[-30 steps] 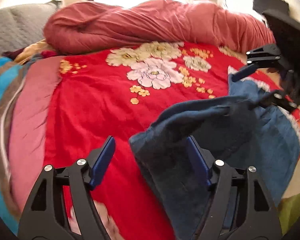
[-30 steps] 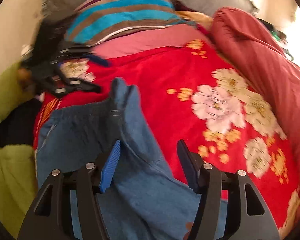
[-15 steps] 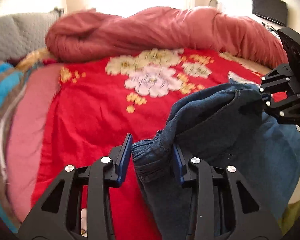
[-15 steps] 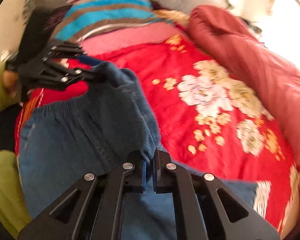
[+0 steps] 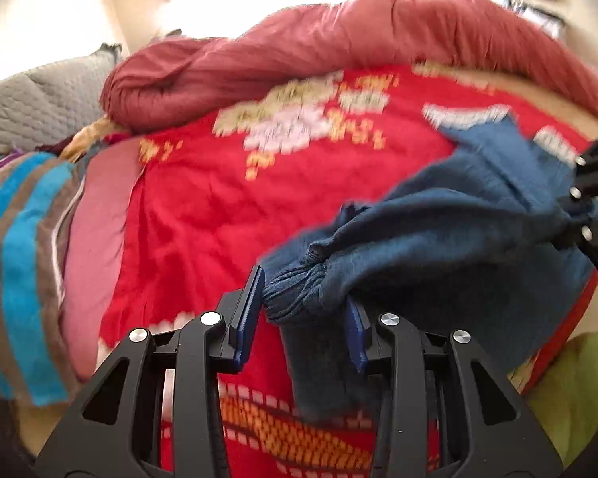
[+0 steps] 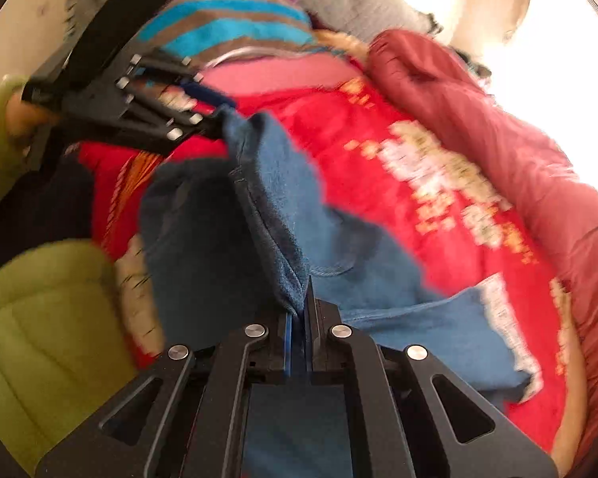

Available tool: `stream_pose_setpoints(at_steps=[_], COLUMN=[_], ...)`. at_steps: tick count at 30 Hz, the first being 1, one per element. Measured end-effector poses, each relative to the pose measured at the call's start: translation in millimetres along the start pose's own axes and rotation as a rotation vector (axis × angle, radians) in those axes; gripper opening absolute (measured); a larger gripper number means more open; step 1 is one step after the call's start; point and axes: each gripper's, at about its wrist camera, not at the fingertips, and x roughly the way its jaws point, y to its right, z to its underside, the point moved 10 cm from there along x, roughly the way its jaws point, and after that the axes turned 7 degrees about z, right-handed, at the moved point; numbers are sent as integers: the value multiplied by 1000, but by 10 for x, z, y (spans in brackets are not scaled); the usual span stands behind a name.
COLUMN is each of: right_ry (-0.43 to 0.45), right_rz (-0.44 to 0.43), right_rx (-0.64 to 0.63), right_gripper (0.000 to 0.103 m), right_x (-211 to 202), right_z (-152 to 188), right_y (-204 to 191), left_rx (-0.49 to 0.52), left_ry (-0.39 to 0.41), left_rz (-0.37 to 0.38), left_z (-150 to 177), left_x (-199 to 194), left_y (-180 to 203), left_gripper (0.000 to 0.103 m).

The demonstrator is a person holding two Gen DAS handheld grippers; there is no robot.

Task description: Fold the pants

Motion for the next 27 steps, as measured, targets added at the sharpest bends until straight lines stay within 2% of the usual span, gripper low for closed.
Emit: stream_pose_setpoints(at_steps=[4,11,15,18,19,21,23,24,27], right_ry=[-4,16,16,-11,-13,7,62,91,125], right_rz=[-32,-57,-99,-107,-135,-199,-234,-240,-195], right_rx=[-44,-63,-96,-82,-69,-47,-14,9,68], right_gripper=[6,9,9,12,13,19,26,26,28], right_x=[31,-36,-40,15,-18,-147,-343,-426,-457], right_z=[80,71,127,179,184,165,67,14,-80], right_y=[-256,-330,-513,-544,-565,-594,-535,-475,-287], left_rx=[-26,-179,-221,-213,-205,-175,-162,-179,-195], left_ry=[-67,-25,71,91,85,30,-43,-103,-174], left_rz=[-54,-5,31,48,66,97,106,109,116], left_z=[225,309,110,-66,-106,-95,17,148,373], left_x=[9,-342,-670,-711,-660,-460,-203,-18,229], left_y=[-39,-156,-30,114,186,330,411,423,447], left_gripper=[35,37,37,37,37,37,36,35,35])
